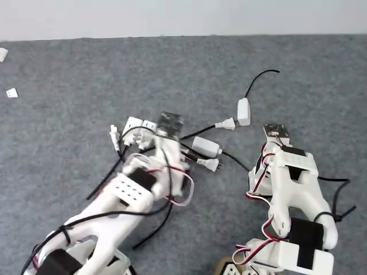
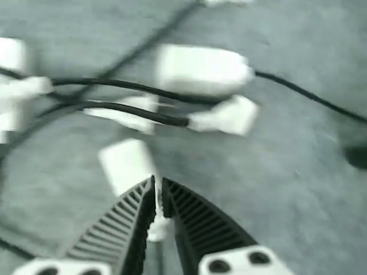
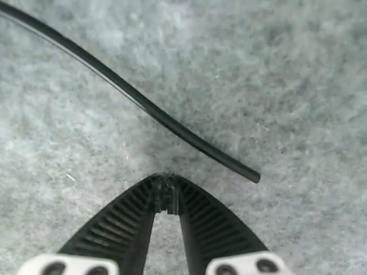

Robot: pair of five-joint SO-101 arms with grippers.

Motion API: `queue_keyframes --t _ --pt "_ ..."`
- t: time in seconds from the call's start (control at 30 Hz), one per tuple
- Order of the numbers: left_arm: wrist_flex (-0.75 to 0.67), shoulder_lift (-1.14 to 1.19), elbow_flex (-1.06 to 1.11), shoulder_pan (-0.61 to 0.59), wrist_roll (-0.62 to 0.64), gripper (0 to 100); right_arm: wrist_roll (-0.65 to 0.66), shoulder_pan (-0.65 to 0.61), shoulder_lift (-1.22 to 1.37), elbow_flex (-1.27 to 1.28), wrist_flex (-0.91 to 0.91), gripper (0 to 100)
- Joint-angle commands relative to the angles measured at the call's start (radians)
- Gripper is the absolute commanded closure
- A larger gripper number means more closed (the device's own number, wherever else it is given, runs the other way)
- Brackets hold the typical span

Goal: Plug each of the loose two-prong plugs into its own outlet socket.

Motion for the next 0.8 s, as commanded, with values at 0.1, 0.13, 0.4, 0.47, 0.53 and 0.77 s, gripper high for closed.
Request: queue_keyframes --t 0.1,0.13,0.4,0.47,0.53,0.77 --pt "-0.008 0.018 -0.056 0.066 0.017 99 -0.012 -0.004 0.004 -0.046 -0.008 99.1" --pt "-0.011 0.044 -0.061 0.052 0.017 99 -0.012 -0.002 0.004 -0.046 -0.008 99.1" --pt "0.041 0.265 -0.202 0.020 0.017 99 -0.012 0.001 0.004 -0.046 -0.008 99.1" --pt "0.058 0.265 -0.203 0.020 0.017 99 -0.012 0.001 0.004 -0.046 -0.008 99.1" --pt "0.066 0.265 -0.196 0.008 0.017 99 -0.012 0.001 0.004 -0.046 -0.008 99.1" --pt "0.075 0.264 -0.193 -0.155 0.014 99 -0.009 -0.002 0.004 -0.046 -0.008 99.1"
